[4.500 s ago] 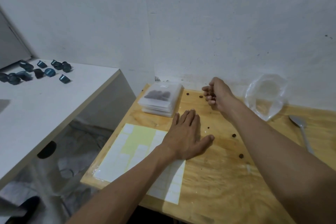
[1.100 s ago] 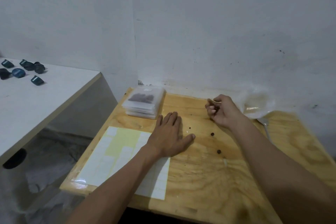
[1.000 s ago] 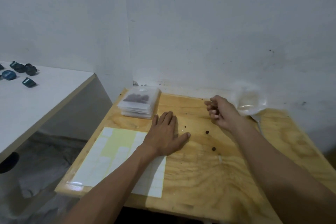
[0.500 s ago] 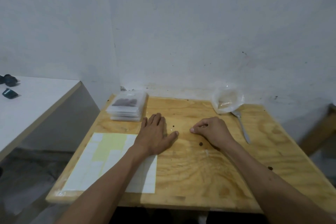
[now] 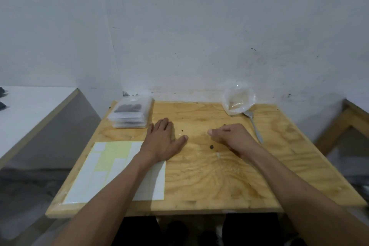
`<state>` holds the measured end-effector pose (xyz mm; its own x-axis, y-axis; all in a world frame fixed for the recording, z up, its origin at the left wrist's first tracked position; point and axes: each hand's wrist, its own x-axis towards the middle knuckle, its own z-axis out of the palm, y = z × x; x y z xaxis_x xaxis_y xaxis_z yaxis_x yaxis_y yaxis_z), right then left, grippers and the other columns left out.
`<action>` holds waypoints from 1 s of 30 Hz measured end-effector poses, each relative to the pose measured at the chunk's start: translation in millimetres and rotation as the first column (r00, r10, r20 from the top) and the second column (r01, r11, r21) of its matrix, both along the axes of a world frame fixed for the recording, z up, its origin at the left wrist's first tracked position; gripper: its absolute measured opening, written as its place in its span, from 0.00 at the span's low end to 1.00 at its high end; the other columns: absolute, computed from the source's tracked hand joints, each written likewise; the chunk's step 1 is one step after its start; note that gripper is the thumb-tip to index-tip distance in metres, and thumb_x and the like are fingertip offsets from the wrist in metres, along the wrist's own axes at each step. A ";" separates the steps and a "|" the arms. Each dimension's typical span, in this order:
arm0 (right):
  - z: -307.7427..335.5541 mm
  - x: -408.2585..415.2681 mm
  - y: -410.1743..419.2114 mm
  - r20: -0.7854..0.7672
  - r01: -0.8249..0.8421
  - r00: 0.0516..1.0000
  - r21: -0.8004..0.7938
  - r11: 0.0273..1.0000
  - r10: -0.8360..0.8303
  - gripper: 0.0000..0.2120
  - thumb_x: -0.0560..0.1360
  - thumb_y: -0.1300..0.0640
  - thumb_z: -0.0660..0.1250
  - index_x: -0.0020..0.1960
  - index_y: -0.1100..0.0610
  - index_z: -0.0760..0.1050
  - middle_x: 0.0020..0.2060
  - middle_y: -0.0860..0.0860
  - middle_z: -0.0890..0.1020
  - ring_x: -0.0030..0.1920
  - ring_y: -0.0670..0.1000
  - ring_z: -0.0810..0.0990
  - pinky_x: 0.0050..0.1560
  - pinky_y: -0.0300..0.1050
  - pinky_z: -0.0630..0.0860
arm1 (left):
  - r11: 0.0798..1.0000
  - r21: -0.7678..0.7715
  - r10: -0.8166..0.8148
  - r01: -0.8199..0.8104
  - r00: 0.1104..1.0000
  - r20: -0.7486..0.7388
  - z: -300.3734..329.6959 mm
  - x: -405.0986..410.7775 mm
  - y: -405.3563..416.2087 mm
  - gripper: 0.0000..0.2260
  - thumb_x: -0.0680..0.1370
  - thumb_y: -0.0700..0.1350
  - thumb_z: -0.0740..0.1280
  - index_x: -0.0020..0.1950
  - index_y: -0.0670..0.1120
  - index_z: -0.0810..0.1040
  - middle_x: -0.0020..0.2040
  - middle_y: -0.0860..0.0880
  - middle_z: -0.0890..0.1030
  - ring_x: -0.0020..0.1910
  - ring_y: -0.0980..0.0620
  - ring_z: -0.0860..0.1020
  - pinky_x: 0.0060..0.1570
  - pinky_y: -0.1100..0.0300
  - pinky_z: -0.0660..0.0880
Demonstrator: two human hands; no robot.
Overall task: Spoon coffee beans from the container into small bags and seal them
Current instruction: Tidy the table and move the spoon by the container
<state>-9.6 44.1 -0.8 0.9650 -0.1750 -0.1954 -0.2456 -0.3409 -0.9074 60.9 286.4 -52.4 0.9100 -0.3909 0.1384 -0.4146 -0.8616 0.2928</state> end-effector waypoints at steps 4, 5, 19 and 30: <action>0.0 -11.7 2.5 0.034 -0.132 0.989 -0.262 0.956 0.146 0.08 0.67 0.48 0.82 0.43 0.50 0.89 0.40 0.43 0.88 0.44 0.40 0.84 0.47 0.36 0.77 | 1.000 0.014 -0.012 0.012 1.000 0.011 0.1 0.5 0.6 0.42 0.72 0.73 0.45 0.66 0.41 0.71 0.74 0.43 0.69 0.75 0.45 0.63 0.75 0.42 0.56; 0.6 -13.0 2.3 0.034 -0.135 0.988 -0.304 0.943 0.152 0.08 0.67 0.49 0.82 0.45 0.50 0.88 0.40 0.42 0.87 0.45 0.38 0.82 0.45 0.33 0.75 | 1.000 0.016 -0.012 0.012 1.000 0.015 -0.6 1.0 0.9 0.42 0.72 0.73 0.45 0.66 0.41 0.71 0.73 0.43 0.69 0.75 0.45 0.64 0.75 0.42 0.57; 9.2 -10.6 -12.0 -0.228 0.202 0.973 0.769 0.606 -0.035 0.11 0.82 0.59 0.61 0.42 0.61 0.73 0.30 0.50 0.70 0.24 0.44 0.66 0.19 0.34 0.62 | 0.997 0.072 0.015 -0.015 1.000 0.011 5.0 -6.1 -0.6 0.45 0.72 0.73 0.41 0.72 0.42 0.69 0.77 0.42 0.66 0.78 0.44 0.62 0.77 0.42 0.55; 13.8 14.7 -42.5 0.014 0.329 0.943 0.111 0.938 -0.332 0.17 0.82 0.49 0.64 0.41 0.59 0.81 0.30 0.47 0.74 0.26 0.46 0.69 0.26 0.40 0.64 | 0.990 0.082 -0.108 0.111 0.993 -0.036 31.4 -1.5 -63.6 0.41 0.81 0.70 0.52 0.84 0.43 0.52 0.84 0.43 0.50 0.83 0.46 0.49 0.81 0.48 0.43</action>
<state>5.2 1.6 13.0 0.8623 -0.4651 -0.2004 -0.2984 -0.1470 -0.9430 59.3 222.9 -21.0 0.8644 -0.4975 0.0727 -0.4996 -0.8334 0.2362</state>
